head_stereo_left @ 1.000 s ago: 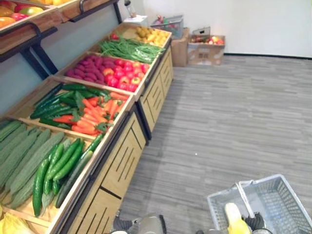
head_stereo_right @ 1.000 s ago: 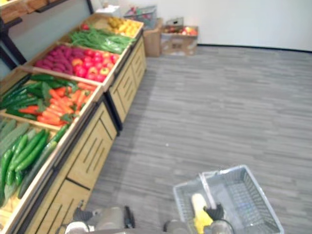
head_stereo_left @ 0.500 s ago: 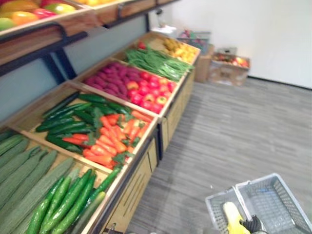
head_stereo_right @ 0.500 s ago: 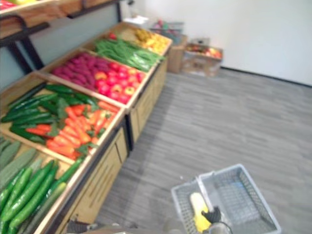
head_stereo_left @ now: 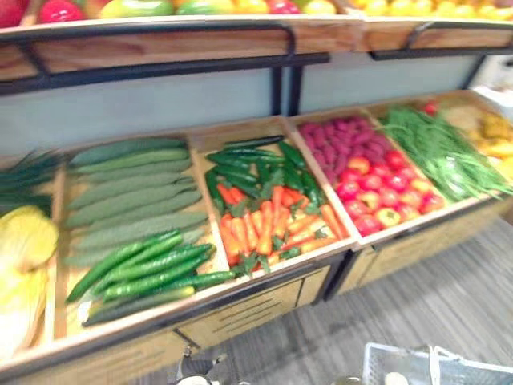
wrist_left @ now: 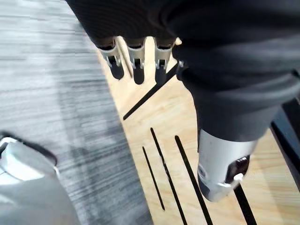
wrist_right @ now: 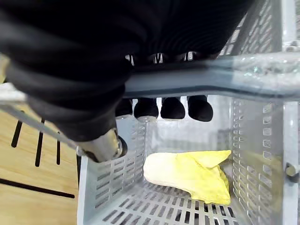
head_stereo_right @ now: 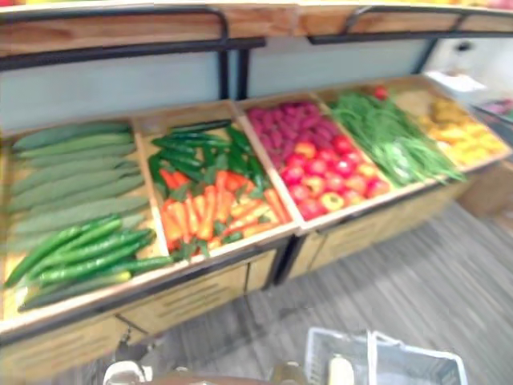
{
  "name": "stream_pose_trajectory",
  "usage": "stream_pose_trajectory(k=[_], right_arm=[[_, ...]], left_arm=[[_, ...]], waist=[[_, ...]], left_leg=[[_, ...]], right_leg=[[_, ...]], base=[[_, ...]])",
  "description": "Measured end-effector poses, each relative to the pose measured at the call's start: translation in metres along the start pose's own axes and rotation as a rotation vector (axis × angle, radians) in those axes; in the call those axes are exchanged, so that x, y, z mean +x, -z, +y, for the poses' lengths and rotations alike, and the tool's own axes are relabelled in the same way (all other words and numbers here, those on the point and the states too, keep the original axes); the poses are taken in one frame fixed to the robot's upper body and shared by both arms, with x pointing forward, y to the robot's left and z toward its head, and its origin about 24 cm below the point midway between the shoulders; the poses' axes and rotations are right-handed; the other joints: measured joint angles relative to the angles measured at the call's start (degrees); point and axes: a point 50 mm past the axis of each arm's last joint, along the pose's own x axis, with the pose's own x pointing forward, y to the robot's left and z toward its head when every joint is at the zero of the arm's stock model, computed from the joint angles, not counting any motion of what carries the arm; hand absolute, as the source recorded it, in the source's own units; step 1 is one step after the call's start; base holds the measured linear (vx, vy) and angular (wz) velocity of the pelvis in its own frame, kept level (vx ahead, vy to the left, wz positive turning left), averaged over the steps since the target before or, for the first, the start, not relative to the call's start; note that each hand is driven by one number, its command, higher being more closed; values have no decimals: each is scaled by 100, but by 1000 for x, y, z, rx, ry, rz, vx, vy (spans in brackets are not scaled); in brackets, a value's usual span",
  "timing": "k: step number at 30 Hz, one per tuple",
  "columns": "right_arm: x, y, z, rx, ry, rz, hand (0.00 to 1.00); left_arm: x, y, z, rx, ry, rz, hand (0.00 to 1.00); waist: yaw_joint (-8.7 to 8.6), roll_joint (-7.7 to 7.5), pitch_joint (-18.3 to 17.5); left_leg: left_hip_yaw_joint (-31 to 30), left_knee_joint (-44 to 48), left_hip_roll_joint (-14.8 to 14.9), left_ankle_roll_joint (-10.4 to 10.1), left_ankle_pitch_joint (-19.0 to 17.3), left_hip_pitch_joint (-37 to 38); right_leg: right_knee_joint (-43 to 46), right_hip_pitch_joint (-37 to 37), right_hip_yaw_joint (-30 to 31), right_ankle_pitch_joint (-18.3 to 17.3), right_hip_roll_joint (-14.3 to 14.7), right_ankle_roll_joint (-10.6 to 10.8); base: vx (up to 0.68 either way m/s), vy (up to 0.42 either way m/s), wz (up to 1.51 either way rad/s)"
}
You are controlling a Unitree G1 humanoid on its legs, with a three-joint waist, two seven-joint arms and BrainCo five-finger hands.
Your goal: Pick vegetable in the basket
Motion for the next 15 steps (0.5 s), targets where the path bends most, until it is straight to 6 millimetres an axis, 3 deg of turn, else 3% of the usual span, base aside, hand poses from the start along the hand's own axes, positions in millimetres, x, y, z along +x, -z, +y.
stream_pose_trajectory(k=[2, 3, 4, 5, 6, 8, 9, 11, 15], right_arm=[[1, -3, -1, 33, 8, 1, 100], [2, -6, 0, 40, 8, -3, 100], [2, -7, 1, 52, 5, -5, 100], [2, -8, 2, 58, 4, -5, 100], [2, -12, 2, 94, 11, -6, 100], [3, -13, 2, 106, 15, -8, 100], [4, -14, 1, 142, 27, -4, 100], [5, -12, -2, 185, 46, 21, 100], [9, -10, -10, 217, 68, 54, 100]], left_arm=[[-2, 5, 0, -55, -28, 33, 0], [-2, 8, 1, -81, -41, 48, 0], [-2, 10, 4, -113, -60, 64, 0], [-2, 10, 4, -116, -62, 66, 0], [-2, 15, 8, -164, -84, 97, 0], [-3, 18, 10, -185, -97, 114, 0], [-3, 21, 12, -195, -105, 128, 0], [-3, 26, 15, -189, -109, 148, 0], [-8, 48, 21, -180, -129, 228, 0]], waist=[[4, 49, -22], [1, 52, -24], [-22, 38, -30], [-32, 32, -32], [-75, 17, -33], [-77, 16, -36], [-82, 9, -43], [-141, 12, -52], [-238, 25, -95]], left_leg=[[30, -376, 243, -182, 435, 11], [132, -509, 351, -197, 658, -27], [606, -618, 526, -167, 1049, -150], [726, -623, 544, -130, 1109, -165], [1666, -705, 732, -64, 1427, -197], [2652, -809, 892, -11, 1658, -175], [3679, -999, 1040, 91, 1905, -138], [4155, -1338, 1047, 42, 2196, -92], [4243, -2208, 885, -146, 2618, 201]], right_leg=[[195, 21, -370, -158, 52, -202], [213, 39, -517, -192, 90, -268], [211, 98, -816, -237, 96, -353], [210, 107, -845, -243, 92, -370], [153, 185, -987, -235, 77, -425], [57, 227, -1077, -197, 58, -489], [-55, 214, -1142, -104, 38, -555], [-219, 206, -1203, -18, 27, -542], [-577, 239, -1200, 252, 37, -482]], base=[[25, -445, 102], [12, -507, 106], [9, -335, 77], [4, -335, 77], [-12, -189, 38], [-31, -182, 29], [-41, -112, 22], [-39, -58, 24], [-20, 37, 1]])
